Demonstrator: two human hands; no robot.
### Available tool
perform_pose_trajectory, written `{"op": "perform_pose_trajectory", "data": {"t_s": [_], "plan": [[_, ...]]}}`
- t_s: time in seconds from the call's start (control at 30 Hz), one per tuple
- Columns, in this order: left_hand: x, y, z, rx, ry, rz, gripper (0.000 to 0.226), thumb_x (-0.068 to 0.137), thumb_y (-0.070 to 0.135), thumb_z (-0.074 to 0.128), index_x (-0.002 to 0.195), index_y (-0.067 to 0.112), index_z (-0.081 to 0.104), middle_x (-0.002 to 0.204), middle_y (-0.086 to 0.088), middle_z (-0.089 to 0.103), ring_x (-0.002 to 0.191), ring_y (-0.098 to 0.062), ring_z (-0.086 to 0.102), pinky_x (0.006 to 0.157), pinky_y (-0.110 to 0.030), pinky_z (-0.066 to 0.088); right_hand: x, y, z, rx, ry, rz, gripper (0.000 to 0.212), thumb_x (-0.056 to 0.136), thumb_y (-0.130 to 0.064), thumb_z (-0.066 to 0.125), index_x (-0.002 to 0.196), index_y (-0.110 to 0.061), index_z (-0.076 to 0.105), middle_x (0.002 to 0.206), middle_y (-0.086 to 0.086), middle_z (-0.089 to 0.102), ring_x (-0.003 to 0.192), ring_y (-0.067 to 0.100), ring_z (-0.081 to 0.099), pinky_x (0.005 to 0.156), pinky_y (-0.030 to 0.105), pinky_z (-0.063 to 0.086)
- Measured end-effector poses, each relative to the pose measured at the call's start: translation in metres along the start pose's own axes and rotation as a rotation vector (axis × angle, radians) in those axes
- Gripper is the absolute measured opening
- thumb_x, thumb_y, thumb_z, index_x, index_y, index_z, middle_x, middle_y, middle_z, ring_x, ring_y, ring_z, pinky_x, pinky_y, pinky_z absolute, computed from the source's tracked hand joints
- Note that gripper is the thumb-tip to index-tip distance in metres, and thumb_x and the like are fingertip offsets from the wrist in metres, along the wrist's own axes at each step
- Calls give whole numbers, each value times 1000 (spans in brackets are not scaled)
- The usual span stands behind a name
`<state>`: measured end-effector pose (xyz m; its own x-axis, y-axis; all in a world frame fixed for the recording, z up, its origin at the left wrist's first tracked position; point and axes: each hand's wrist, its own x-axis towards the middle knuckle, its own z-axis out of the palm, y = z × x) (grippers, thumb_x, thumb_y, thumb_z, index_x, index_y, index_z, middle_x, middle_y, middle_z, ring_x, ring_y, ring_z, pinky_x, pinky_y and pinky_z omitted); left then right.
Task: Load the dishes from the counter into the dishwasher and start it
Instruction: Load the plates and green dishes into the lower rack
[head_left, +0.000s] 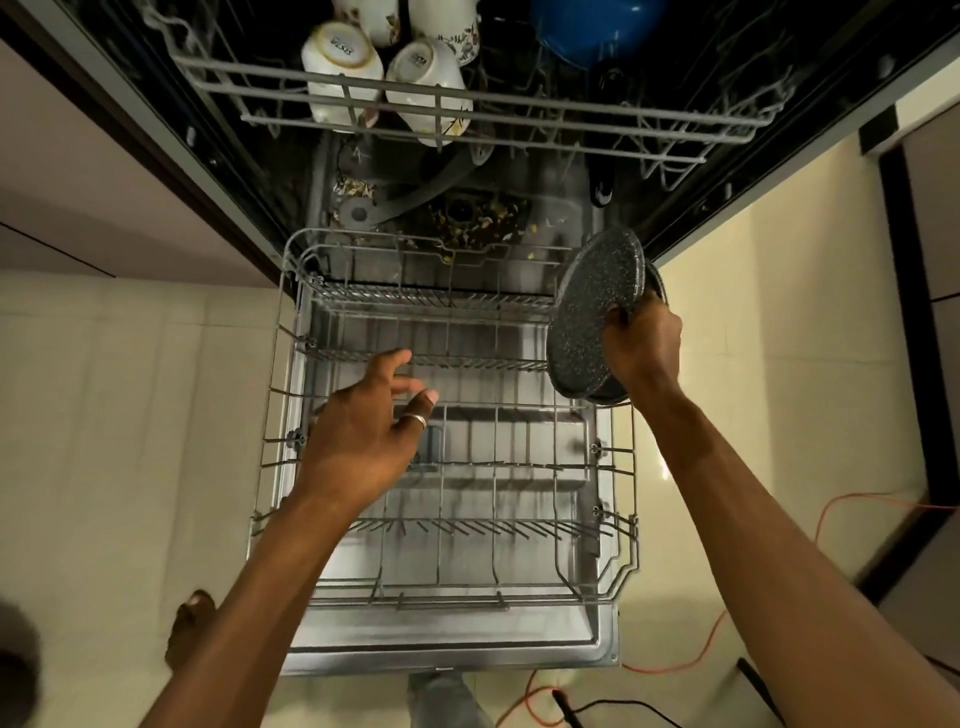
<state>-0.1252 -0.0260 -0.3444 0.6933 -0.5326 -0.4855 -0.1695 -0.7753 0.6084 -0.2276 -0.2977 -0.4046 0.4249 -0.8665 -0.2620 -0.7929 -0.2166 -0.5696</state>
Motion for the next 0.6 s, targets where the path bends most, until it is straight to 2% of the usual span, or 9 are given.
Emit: {"op": "perform_pose_trajectory", "data": {"t_s": [0.2,0.3,0.4,0.5,0.53,0.6], "plan": [[-2,-2,3,-7,-26,1,60,99,41,57,152,27,33,134,12,64,110,-14,67,100,-42,53,6,2,19,-30,-26,24,29,97,-11,53,123,-1,60,117,20,69,103,37,66,87,48,59],[-4,-2,5,-6,-48,0,60,100,40,56,153,27,32,134,13,64,114,-12,65,100,-37,52,9,4,29,-59,-55,35,28,97,-13,51,121,-1,59,116,22,69,103,39,66,87,45,57],[-6,-1,8,-24,-67,3,59,100,39,56,153,28,32,132,16,64,112,-11,65,98,-38,53,9,7,37,-57,-111,86,29,100,-13,52,125,1,55,122,23,66,109,39,64,88,38,52],[-8,-2,11,-23,-75,17,59,100,39,56,153,29,31,132,18,63,106,-10,67,94,-38,55,10,11,38,-46,-97,113,30,100,-16,51,125,0,52,122,24,64,110,41,63,93,44,53],[-8,-2,11,-17,-75,19,59,100,39,56,153,28,31,132,18,63,106,-10,67,93,-36,55,13,13,37,-45,-95,113,30,100,-18,51,125,-1,53,121,24,65,109,41,63,92,45,54],[-9,-2,12,-7,-70,23,58,101,40,55,153,28,32,132,18,63,103,-9,67,91,-33,54,16,18,33,-62,-112,117,31,101,-21,52,124,0,54,119,22,66,106,39,64,84,37,53]]}}
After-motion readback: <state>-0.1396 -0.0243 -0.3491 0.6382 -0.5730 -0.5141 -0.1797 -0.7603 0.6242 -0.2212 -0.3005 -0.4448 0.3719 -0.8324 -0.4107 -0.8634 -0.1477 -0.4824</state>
